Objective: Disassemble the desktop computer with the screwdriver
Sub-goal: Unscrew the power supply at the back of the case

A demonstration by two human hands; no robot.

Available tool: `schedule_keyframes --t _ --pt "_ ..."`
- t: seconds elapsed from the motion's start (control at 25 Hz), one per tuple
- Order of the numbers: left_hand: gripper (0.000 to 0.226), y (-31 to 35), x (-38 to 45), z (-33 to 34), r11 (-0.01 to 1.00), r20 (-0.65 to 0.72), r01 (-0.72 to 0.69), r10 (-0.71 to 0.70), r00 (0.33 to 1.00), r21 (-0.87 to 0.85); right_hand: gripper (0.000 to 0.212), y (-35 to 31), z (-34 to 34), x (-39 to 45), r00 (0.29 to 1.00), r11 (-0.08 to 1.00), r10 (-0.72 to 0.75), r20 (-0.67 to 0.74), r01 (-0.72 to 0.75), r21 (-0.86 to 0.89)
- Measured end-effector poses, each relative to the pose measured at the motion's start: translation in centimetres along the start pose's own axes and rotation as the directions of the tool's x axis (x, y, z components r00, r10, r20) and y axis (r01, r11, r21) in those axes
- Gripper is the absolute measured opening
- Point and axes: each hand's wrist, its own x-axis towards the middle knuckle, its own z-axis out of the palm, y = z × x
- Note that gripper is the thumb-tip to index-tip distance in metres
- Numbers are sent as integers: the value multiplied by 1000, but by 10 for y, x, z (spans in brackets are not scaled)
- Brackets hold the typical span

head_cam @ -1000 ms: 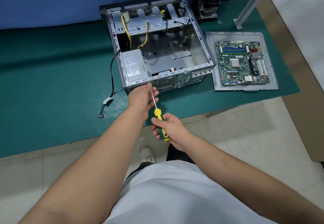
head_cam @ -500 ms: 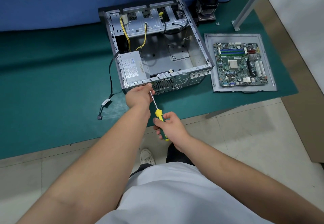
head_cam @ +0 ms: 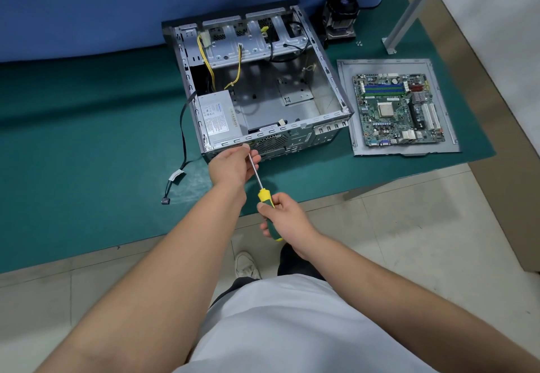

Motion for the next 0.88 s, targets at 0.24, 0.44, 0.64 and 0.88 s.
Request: schedule_keyframes --t 0.24,0.44,0.64,0.88 --pt "6 24 -11 -3 990 70 -135 138 988 -41 11 -18 -16 8 994 989 -94 -50 88 -119" --pt "7 36 -13 -3 724 295 -577 497 816 377 23 -77 -34 25 972 981 -192 -133 190 -31" --pt "4 52 -6 22 350 494 -777 618 611 523 9 -142 -60 51 965 958 -248 -83 257 125" --pt "9 63 11 83 -9 686 -834 574 447 551 11 -173 -107 79 973 972 -221 -66 225 68"
